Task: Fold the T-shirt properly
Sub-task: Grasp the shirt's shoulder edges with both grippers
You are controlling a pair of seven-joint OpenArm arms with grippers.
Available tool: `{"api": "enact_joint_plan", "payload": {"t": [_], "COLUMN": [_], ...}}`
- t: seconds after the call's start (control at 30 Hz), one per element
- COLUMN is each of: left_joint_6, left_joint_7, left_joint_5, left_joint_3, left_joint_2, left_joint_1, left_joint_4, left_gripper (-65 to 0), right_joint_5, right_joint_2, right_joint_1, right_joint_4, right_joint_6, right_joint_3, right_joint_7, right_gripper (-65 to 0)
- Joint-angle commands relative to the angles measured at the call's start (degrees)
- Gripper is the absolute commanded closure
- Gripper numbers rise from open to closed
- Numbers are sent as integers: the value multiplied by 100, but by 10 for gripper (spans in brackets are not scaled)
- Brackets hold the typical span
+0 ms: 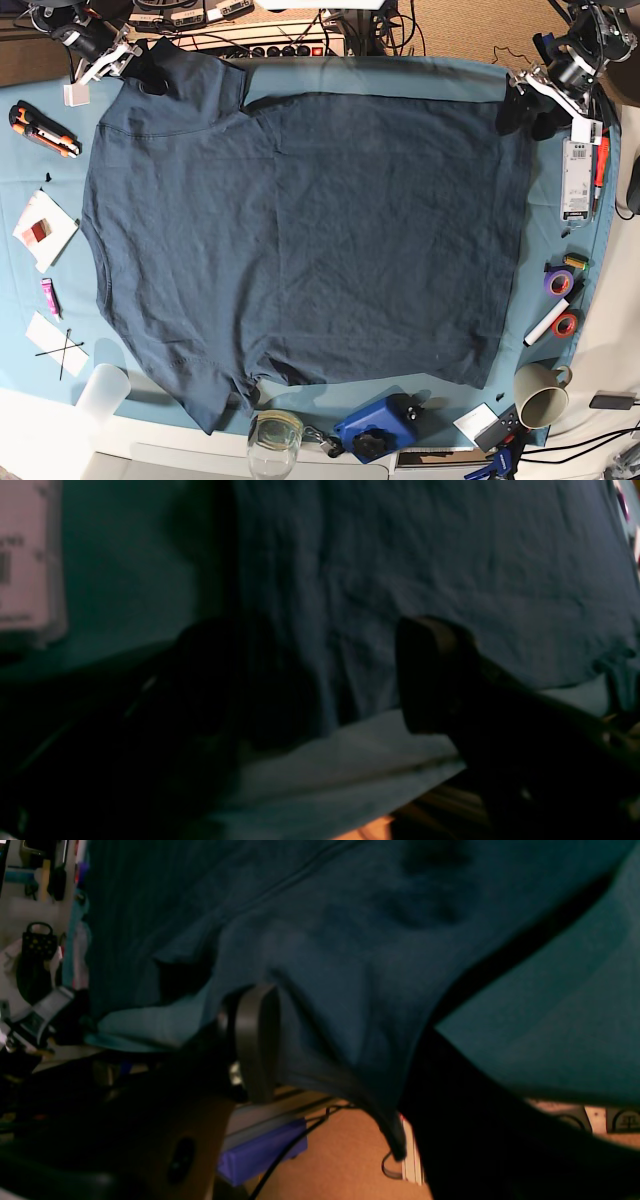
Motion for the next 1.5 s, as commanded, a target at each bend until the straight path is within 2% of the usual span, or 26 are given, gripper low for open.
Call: {"api": "enact_joint_plan", "payload": {"t": [0.0,0.1,0.37,0.5,0.6,0.67,0.77,0.83,0.93,1.03,1.1,1.23,1.27,1.33,1.47], "left_joint_6": [299,708,702,514,509,505,509,507,509,511,511,546,601,638,682], "left_joint_7": [-131,7,1209,1456,1453,1499,1976,2166,2175,1825,1602,1576,1574,1578,1620], "left_joint_5": [234,702,-131,-501,-575,-654,-1025,-1088,-1064,-1064,-1064,-1067,-1069,-1067,-1064], "left_joint_3": [-85,-83,-79,-79,-79,-79,-79,-79,-79,-79,-79,-79,-79,-79,-79], "left_joint_2": [-114,-114,118,343,439,461,457,455,457,455,455,457,457,457,455], "left_joint_1": [26,26,28,28,24,28,26,28,28,26,24,-122,-177,-339,-570], "left_joint_4": [50,48,46,13,11,11,11,11,11,11,11,11,11,11,11], "left_gripper": [-490,-490,-489,-487,-483,-458,-409,-407,-407,-406,-364,-149,-112,-82,-82], "right_joint_5": [-339,-339,-337,-334,-337,-334,-337,-334,-334,-330,-306,-205,-177,-138,-138], "right_joint_2": [48,48,50,50,50,52,50,50,50,50,50,50,50,50,50], "right_joint_1": [-79,-79,-79,-79,-81,-79,-79,-79,-79,-79,-79,-76,-76,-76,-74], "right_joint_4": [15,15,15,15,15,15,15,15,15,15,15,17,17,17,17], "right_joint_6": [-58,-58,-58,-58,-58,-58,-58,-58,-58,-58,-58,-58,-58,-58,-58], "right_joint_3": [4,4,4,4,4,4,4,4,4,4,4,4,4,4,4], "right_joint_7": [-321,-321,-321,-321,-321,-321,-321,-319,-319,-319,-319,-289,-289,-286,-229], "right_gripper": [-283,-283,-283,-283,-283,-283,-283,-283,-283,-283,-283,-283,-283,-283,-283]}}
